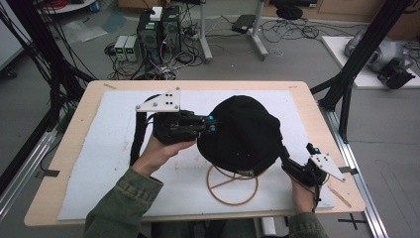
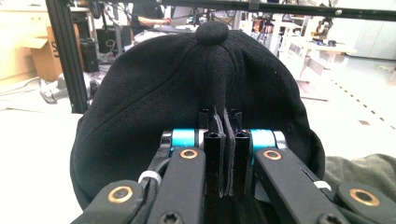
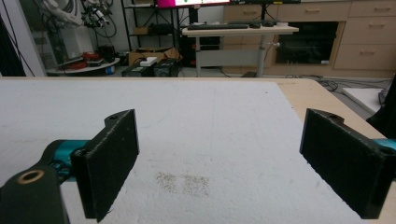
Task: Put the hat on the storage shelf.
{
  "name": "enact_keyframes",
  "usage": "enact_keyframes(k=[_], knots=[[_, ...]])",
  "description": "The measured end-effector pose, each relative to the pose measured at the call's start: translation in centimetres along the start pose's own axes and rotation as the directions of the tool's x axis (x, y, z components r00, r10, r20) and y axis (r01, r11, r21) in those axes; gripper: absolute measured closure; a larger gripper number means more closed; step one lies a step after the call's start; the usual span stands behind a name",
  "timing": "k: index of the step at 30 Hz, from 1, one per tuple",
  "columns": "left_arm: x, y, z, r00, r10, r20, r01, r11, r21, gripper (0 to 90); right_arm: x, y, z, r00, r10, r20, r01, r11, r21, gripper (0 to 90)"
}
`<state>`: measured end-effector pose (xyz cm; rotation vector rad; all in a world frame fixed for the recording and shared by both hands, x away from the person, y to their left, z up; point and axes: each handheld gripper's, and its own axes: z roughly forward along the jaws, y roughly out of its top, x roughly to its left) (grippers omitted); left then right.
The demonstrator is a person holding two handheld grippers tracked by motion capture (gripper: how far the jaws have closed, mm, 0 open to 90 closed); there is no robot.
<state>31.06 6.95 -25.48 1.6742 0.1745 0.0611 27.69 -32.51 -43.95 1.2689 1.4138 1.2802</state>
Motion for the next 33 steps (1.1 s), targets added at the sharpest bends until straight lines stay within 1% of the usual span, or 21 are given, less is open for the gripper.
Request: enact_keyframes(k=[2,4,7,9,10,13,14,15,16,17,22,24,25,27,29,30,31,32,33], knots=[[0.0,-0.1,0.2,0.9999,-0.011,0.007,0.011,0.9999,0.001,87.9,0.1,0.0,0.0,1.0000,0.002,-0.005,-0.002,1.000,-0.001,10.9],[0.0,-0.1,0.5,0.9998,-0.018,0.008,0.018,0.9997,0.016,87.9,0.0,0.0,0.0,1.0000,0.001,-0.006,-0.001,1.000,-0.002,10.9],[-0.1,-0.1,0.9,0.9998,-0.011,0.019,0.010,0.9985,0.054,87.9,0.0,0.0,-0.1,1.0000,0.002,-0.007,-0.002,1.000,-0.002,10.9],[-0.2,-0.1,1.0,0.9997,-0.013,0.019,0.012,0.9978,0.066,87.9,-0.1,0.1,-0.1,1.0000,0.008,-0.004,-0.008,1.000,-0.003,10.9],[-0.3,-0.1,1.0,0.9996,-0.012,0.027,0.010,0.9975,0.070,87.9,-0.1,0.0,-0.1,1.0000,0.008,-0.004,-0.008,1.000,-0.003,10.9],[-0.3,-0.1,1.1,0.9998,-0.014,0.017,0.012,0.9965,0.083,87.8,-0.1,0.1,-0.1,0.9999,0.013,-0.006,-0.013,1.000,-0.003,10.9],[-0.3,-0.1,1.1,0.9998,-0.016,0.012,0.015,0.9965,0.082,87.8,0.0,0.1,-0.1,0.9999,0.010,-0.005,-0.010,1.000,-0.005,11.0],[-0.2,-0.1,1.1,0.9997,-0.019,0.017,0.017,0.9962,0.085,87.9,0.0,0.1,-0.1,0.9999,0.009,-0.005,-0.009,1.000,-0.005,10.9],[-0.2,-0.1,1.1,0.9996,-0.027,0.010,0.026,0.9959,0.086,87.9,-0.1,0.1,-0.1,0.9999,0.006,-0.009,-0.006,1.000,-0.005,11.0],[-0.1,-0.1,1.1,0.9994,-0.030,0.015,0.028,0.9956,0.089,87.8,0.0,0.0,-0.1,0.9999,0.005,-0.011,-0.005,1.000,0.005,10.9],[-0.1,-0.2,1.0,0.9994,-0.029,0.020,0.026,0.9945,0.101,87.8,0.0,0.0,0.0,1.0000,0.002,-0.009,-0.002,1.000,0.003,10.9],[-0.1,-0.2,1.0,0.9992,-0.034,0.022,0.032,0.9942,0.103,87.8,-0.1,0.0,0.0,1.0000,0.004,-0.009,-0.004,1.000,0.005,10.9],[-0.1,-0.3,1.1,0.9991,-0.040,0.016,0.038,0.9935,0.107,87.8,-0.1,0.0,0.0,0.9999,0.007,-0.008,-0.007,1.000,0.006,10.9],[-0.1,-0.3,1.2,0.9990,-0.040,0.020,0.038,0.9926,0.115,87.6,-0.1,0.0,0.0,1.0000,0.003,-0.007,-0.003,1.000,0.001,10.9],[-0.2,-0.3,1.2,0.9989,-0.040,0.023,0.037,0.9929,0.113,86.9,-0.1,0.0,0.0,1.0000,0.005,-0.004,-0.005,1.000,0.001,10.9],[-0.2,-0.3,1.2,0.9985,-0.050,0.025,0.047,0.9932,0.106,85.9,-0.1,0.0,0.0,1.0000,0.002,-0.005,-0.002,1.000,-0.001,10.9],[-0.1,-0.3,1.2,0.9983,-0.052,0.026,0.049,0.9939,0.099,82.5,-0.1,0.0,0.0,1.0000,0.001,-0.007,-0.001,1.000,0.004,10.9],[0.0,-0.2,1.2,0.9983,-0.055,0.021,0.053,0.9944,0.091,76.1,-0.1,0.0,0.0,1.0000,0.003,-0.007,-0.003,1.000,0.005,10.9],[0.0,-0.2,1.2,0.9981,-0.061,-0.002,0.061,0.9944,0.086,63.5,-0.1,0.0,-0.1,1.0000,0.002,-0.007,-0.002,1.000,0.005,10.9]])
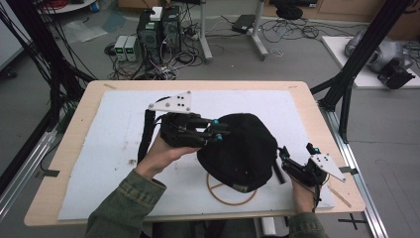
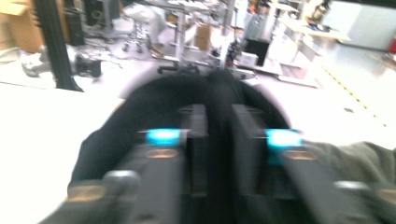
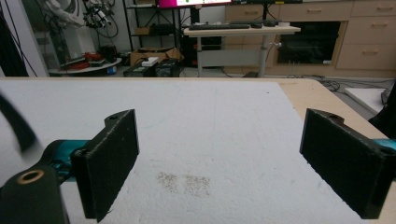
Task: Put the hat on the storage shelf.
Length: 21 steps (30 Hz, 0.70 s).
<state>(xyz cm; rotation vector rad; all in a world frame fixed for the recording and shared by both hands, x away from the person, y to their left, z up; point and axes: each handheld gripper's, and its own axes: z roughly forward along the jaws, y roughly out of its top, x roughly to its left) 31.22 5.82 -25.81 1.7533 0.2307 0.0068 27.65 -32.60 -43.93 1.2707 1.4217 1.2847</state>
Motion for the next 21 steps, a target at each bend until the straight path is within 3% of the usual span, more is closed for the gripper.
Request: enact_keyframes(k=[2,4,8,16,21], knots=[[0.2,-0.1,0.0,0.9999,-0.007,-0.010,0.007,1.0000,0.007,56.5,-0.1,0.0,0.0,1.0000,-0.002,0.003,0.002,1.000,-0.005,10.9],[0.3,-0.1,0.2,0.9993,-0.019,-0.033,0.020,0.9997,0.014,41.3,-0.1,0.0,-0.1,1.0000,0.007,0.001,-0.007,1.000,-0.001,10.9],[0.3,-0.1,0.2,0.9986,-0.030,-0.044,0.030,0.9995,-0.006,25.5,-0.2,0.0,-0.1,1.0000,0.008,0.005,-0.008,1.000,-0.002,10.9],[0.3,0.0,-0.4,0.9954,-0.035,-0.089,0.034,0.9993,-0.013,16.9,-0.2,0.0,-0.1,1.0000,0.005,0.005,-0.005,1.000,-0.006,10.9],[0.2,-0.4,-1.9,0.9878,-0.037,-0.152,0.033,0.9991,-0.027,16.7,-0.4,0.1,-0.5,0.9999,0.004,0.012,-0.004,1.000,-0.008,10.9]])
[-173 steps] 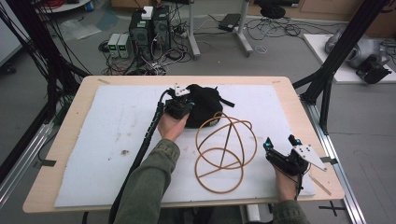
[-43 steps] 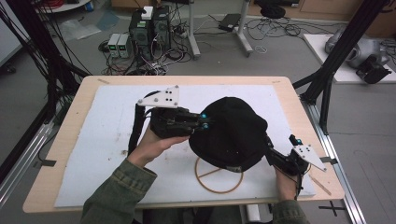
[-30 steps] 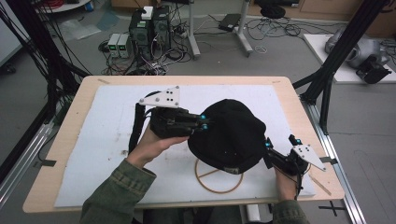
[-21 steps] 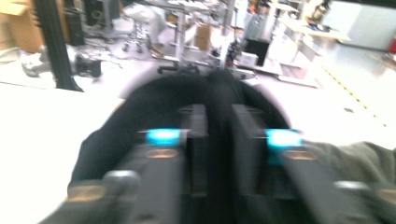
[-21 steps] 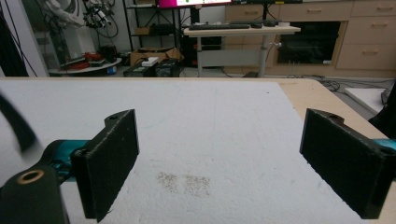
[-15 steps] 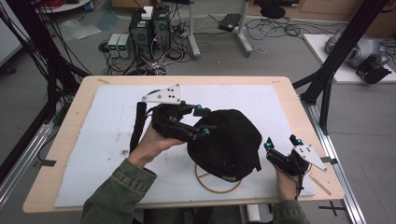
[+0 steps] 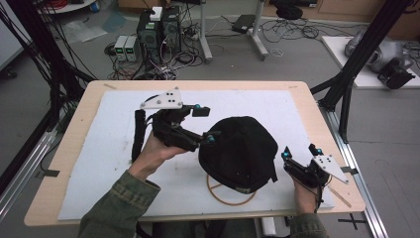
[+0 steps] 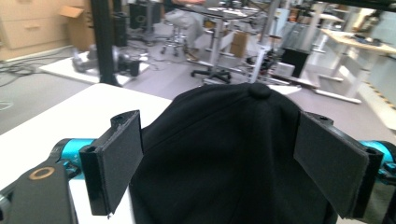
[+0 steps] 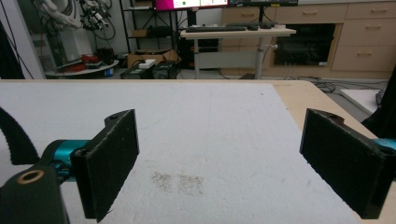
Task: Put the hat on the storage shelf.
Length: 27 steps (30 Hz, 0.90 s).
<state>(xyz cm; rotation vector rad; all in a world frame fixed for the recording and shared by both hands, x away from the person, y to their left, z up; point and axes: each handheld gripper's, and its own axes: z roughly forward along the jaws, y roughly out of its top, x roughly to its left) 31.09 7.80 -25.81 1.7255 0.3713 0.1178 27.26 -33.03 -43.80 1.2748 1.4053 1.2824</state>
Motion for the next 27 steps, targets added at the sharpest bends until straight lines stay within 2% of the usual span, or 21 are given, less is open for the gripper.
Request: enact_keyframes(k=[4,7,10,13,14,16,21,22,23,25,27], knots=[[0.2,-0.3,-1.6,0.9977,0.002,-0.068,-0.002,1.0000,-0.007,16.7,-0.4,0.0,-0.2,0.9999,0.006,0.011,-0.006,1.000,-0.004,10.9],[0.1,-0.5,-2.8,0.9947,0.016,-0.101,-0.017,0.9997,-0.018,17.0,-0.5,-0.1,-0.3,0.9998,0.000,0.020,0.000,1.000,0.002,10.9],[0.0,-0.7,-3.8,0.9884,0.038,-0.147,-0.040,0.9992,-0.006,17.0,-0.5,0.0,-0.4,0.9997,0.008,0.023,-0.007,1.000,-0.001,10.9],[-0.1,-1.1,-4.6,0.9779,0.062,-0.199,-0.065,0.9979,-0.006,17.1,-0.4,0.0,-0.4,0.9997,0.003,0.023,-0.003,1.000,-0.003,10.9],[-0.1,-1.3,-4.9,0.9709,0.073,-0.228,-0.078,0.9969,-0.012,17.1,-0.4,0.0,-0.4,0.9997,0.004,0.022,-0.004,1.000,-0.003,10.9],[-0.2,-1.7,-5.6,0.9610,0.086,-0.263,-0.096,0.9950,-0.028,17.6,-0.4,0.0,-0.4,0.9997,0.002,0.023,-0.002,1.000,-0.002,10.9],[-0.1,-2.9,-7.0,0.9340,0.091,-0.345,-0.116,0.9920,-0.051,19.4,-0.4,-0.1,-0.3,0.9997,-0.003,0.023,0.003,1.000,0.005,11.0],[-0.1,-3.1,-7.2,0.9304,0.088,-0.356,-0.115,0.9917,-0.057,18.9,-0.4,-0.1,-0.3,0.9997,-0.001,0.025,0.001,1.000,0.004,11.0],[0.0,-3.5,-7.6,0.9205,0.084,-0.382,-0.116,0.9912,-0.063,18.6,-0.3,-0.1,-0.3,0.9997,-0.001,0.026,0.001,1.000,0.003,11.0],[0.1,-3.9,-8.0,0.9126,0.073,-0.402,-0.113,0.9906,-0.077,18.2,-0.3,-0.1,-0.3,0.9996,-0.005,0.028,0.005,1.000,0.002,11.0],[0.2,-4.4,-8.6,0.8951,0.069,-0.441,-0.118,0.9892,-0.086,17.9,-0.3,-0.1,-0.3,0.9995,-0.003,0.030,0.003,1.000,0.007,11.0]])
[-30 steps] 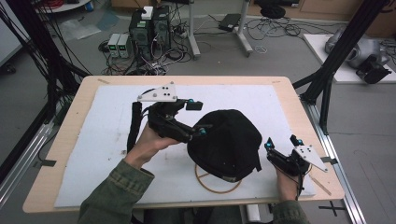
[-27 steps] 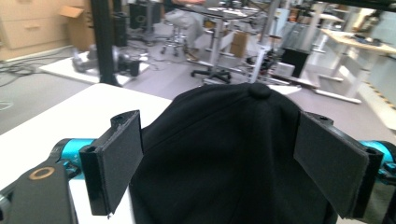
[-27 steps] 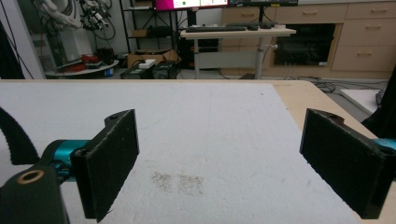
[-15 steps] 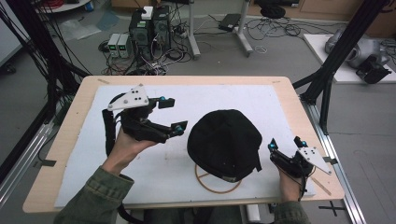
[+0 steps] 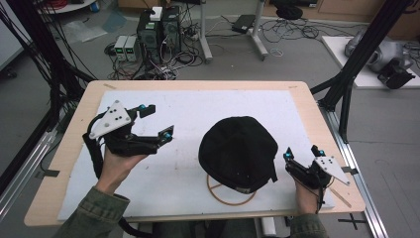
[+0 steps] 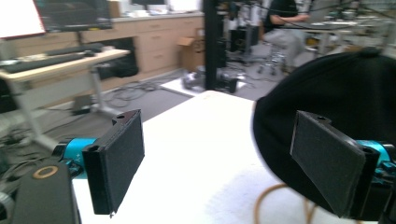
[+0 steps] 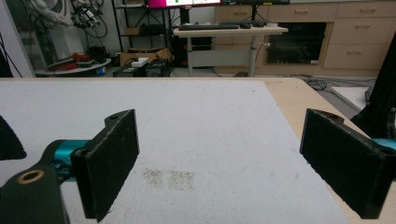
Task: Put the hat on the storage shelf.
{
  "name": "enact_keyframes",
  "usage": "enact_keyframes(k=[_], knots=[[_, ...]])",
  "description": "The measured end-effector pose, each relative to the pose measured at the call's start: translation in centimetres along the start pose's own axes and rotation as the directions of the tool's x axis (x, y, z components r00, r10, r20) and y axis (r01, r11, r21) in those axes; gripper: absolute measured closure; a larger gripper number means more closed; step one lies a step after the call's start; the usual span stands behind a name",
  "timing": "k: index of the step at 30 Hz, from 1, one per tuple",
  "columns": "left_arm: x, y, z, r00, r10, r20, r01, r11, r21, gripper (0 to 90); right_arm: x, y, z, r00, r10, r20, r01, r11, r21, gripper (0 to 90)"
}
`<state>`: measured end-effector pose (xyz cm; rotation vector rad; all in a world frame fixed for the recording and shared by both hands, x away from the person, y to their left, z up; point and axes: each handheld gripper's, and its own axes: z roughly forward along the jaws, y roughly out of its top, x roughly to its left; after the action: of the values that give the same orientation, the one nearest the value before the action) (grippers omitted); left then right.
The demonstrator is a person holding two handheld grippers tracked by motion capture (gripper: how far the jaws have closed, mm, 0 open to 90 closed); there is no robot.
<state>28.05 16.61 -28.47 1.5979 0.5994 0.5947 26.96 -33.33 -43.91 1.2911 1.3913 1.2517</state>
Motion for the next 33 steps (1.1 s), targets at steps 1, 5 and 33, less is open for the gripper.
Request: enact_keyframes(k=[1,5,33], knots=[[0.2,-0.3,-0.3,0.9997,-0.006,-0.022,0.005,0.9999,-0.016,17.9,0.0,0.0,0.0,1.0000,-0.001,0.001,0.001,1.000,0.000,11.0],[1.3,-1.6,-1.5,0.9928,-0.049,-0.109,0.042,0.9970,-0.064,17.9,0.2,-0.1,0.1,1.0000,-0.007,0.007,0.007,1.000,0.012,11.0],[4.8,-11.6,-6.5,0.7411,-0.136,-0.657,0.055,0.9882,-0.143,16.9,0.7,-0.2,0.2,0.9996,-0.029,-0.004,0.029,1.000,-0.002,11.0]])
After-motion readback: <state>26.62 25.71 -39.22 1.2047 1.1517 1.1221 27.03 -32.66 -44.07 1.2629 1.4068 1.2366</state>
